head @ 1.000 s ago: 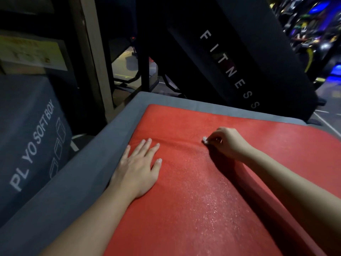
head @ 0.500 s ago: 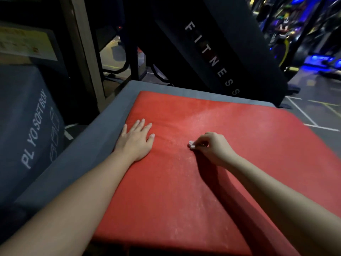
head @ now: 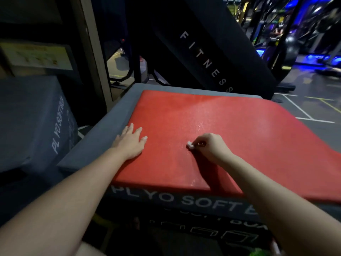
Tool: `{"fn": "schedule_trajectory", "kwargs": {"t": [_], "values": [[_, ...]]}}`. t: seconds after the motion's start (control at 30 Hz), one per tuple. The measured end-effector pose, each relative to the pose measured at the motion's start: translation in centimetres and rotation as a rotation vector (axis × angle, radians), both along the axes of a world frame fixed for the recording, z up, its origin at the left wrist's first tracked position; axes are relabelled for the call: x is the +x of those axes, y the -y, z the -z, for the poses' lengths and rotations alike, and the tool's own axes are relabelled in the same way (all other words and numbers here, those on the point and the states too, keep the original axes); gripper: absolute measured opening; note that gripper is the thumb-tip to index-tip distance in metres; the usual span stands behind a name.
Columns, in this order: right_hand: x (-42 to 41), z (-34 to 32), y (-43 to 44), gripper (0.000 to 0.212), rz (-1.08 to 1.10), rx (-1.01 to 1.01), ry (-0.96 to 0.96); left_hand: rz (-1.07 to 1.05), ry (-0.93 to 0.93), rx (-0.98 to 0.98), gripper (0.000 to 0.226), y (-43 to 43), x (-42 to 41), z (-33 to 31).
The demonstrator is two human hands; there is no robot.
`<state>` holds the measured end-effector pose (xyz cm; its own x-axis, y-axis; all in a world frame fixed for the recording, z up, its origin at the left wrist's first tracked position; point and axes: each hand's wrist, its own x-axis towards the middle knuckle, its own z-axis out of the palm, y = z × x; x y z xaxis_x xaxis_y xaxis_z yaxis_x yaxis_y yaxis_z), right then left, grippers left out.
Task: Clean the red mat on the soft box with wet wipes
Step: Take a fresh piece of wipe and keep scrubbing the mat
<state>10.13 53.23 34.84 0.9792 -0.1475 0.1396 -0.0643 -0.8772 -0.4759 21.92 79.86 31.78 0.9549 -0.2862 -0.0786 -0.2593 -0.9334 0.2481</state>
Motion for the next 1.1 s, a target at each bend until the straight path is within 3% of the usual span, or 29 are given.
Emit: {"fn": "schedule_trajectory", "kwargs": {"t": [0.3,0.57,0.7,0.93,1.1], "values": [[-7.8,-2.3,-1.2,0.013,-0.241,-0.097,-0.344,-0.08,-0.038,-0.097,0.067,-3.4,-3.9,1.5],[-8.2,0.5,-2.4,0.014,-0.025,-0.003,-0.053,-0.07,-0.04,-0.111,0.068,-3.8,-6.0,1.4],[-9.8,-0.3,-3.1,0.012,-0.219,-0.067,-0.128,-0.039,-0.051,-0.08,0.07,-4.2,-5.9,1.2],[-9.8,-0.3,-4.6,0.01,-0.498,-0.11,-0.075,-0.02,0.019,-0.036,0.063,-4.5,-5.4,0.3],[-6.4,0.8,-4.0,0.01,-0.404,-0.064,0.034,-0.02,0.089,0.027,0.057,-4.5,-4.2,-0.3]]}}
